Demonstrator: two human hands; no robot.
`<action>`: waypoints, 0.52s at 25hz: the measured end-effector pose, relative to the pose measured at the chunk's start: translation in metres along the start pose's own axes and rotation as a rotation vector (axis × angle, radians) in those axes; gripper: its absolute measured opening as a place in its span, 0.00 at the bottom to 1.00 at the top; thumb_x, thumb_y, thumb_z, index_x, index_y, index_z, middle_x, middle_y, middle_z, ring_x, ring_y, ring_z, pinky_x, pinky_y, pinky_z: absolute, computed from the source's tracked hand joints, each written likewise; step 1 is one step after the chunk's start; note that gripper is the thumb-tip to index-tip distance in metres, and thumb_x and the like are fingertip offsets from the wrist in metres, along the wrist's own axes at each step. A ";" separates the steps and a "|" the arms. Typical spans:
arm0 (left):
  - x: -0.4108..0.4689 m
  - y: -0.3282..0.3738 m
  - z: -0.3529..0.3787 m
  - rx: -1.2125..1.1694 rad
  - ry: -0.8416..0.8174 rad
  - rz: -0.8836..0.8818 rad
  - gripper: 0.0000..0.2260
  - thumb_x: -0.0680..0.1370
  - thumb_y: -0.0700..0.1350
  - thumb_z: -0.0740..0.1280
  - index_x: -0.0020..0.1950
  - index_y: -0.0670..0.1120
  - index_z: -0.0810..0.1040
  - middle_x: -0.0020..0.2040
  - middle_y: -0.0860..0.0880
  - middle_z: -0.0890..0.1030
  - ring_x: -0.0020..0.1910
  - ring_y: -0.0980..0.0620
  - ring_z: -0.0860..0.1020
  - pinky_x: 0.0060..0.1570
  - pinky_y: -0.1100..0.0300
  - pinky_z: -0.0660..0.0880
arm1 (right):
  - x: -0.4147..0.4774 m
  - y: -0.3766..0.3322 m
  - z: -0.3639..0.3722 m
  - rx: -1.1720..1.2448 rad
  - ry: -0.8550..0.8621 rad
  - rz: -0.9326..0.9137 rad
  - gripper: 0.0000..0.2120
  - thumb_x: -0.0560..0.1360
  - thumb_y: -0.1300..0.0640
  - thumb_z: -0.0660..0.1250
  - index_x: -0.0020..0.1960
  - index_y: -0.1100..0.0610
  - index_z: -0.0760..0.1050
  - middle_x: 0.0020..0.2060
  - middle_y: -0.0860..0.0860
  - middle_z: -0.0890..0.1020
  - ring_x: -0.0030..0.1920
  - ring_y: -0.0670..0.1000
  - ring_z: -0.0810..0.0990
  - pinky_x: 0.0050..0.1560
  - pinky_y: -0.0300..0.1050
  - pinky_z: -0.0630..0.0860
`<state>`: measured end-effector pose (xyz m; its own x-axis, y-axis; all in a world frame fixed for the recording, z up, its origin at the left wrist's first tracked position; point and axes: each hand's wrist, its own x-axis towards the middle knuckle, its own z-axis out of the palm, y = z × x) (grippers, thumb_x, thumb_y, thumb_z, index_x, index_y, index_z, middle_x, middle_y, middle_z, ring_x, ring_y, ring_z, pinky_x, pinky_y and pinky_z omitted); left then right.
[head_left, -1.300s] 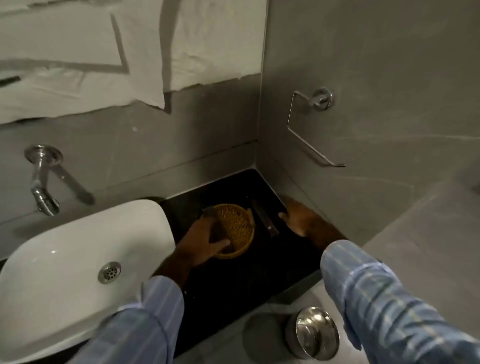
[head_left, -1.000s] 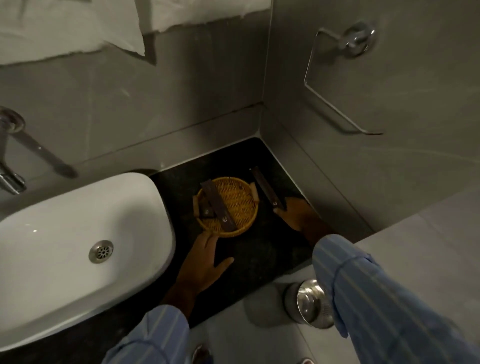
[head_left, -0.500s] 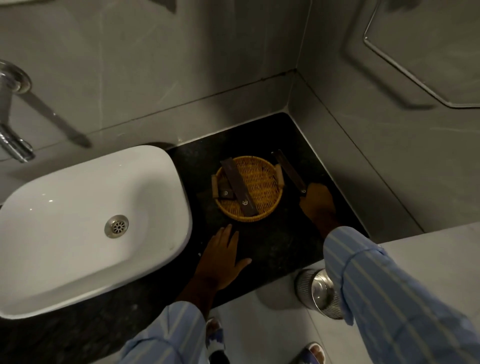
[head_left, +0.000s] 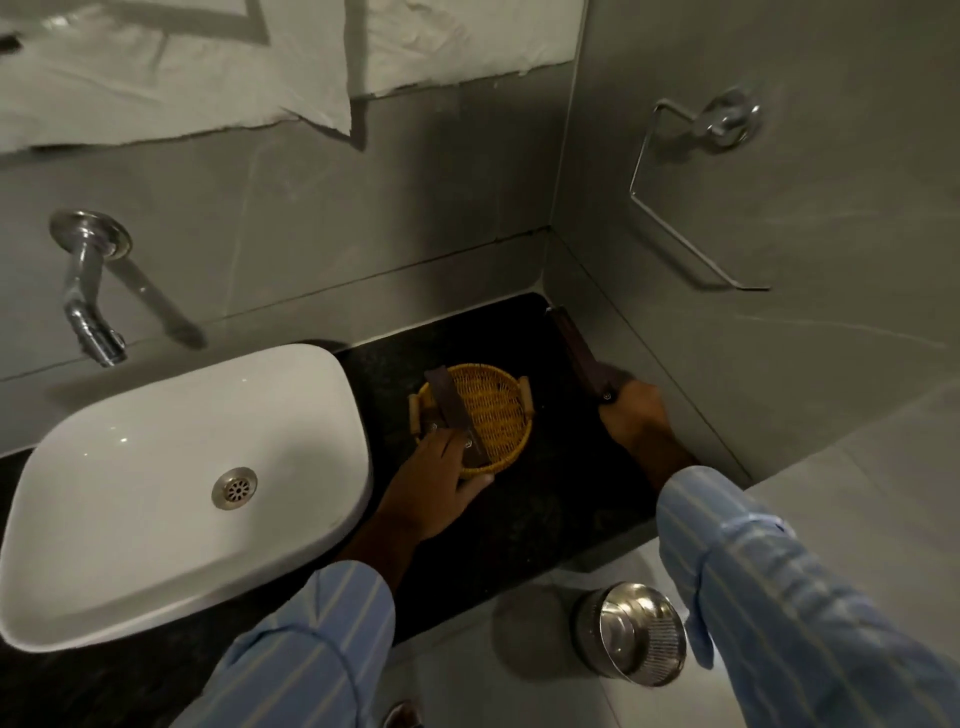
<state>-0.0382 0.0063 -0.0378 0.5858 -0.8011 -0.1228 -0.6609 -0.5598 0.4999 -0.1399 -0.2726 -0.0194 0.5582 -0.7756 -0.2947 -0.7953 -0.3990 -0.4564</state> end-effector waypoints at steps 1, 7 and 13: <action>0.008 0.010 -0.015 -0.051 0.000 -0.009 0.31 0.76 0.63 0.63 0.73 0.47 0.66 0.72 0.46 0.70 0.71 0.47 0.68 0.68 0.56 0.64 | -0.007 -0.005 -0.012 0.035 0.029 -0.045 0.12 0.73 0.60 0.64 0.55 0.61 0.80 0.51 0.62 0.83 0.52 0.63 0.81 0.51 0.50 0.78; 0.060 0.089 -0.130 -0.273 0.213 -0.034 0.32 0.76 0.59 0.68 0.75 0.47 0.65 0.73 0.44 0.70 0.72 0.43 0.69 0.66 0.56 0.65 | -0.048 -0.037 -0.078 0.113 0.115 -0.184 0.16 0.73 0.57 0.69 0.58 0.63 0.80 0.56 0.62 0.83 0.59 0.62 0.79 0.59 0.50 0.75; 0.076 0.152 -0.217 -0.434 0.336 0.024 0.14 0.76 0.47 0.71 0.58 0.40 0.83 0.56 0.40 0.84 0.54 0.45 0.82 0.51 0.62 0.74 | -0.089 -0.060 -0.116 0.097 0.124 -0.304 0.16 0.72 0.55 0.72 0.59 0.57 0.79 0.56 0.57 0.83 0.59 0.58 0.79 0.54 0.43 0.72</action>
<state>0.0079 -0.0938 0.2142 0.7377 -0.6608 0.1382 -0.4632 -0.3465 0.8157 -0.1693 -0.2366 0.1312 0.7286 -0.6842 -0.0316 -0.5675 -0.5771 -0.5872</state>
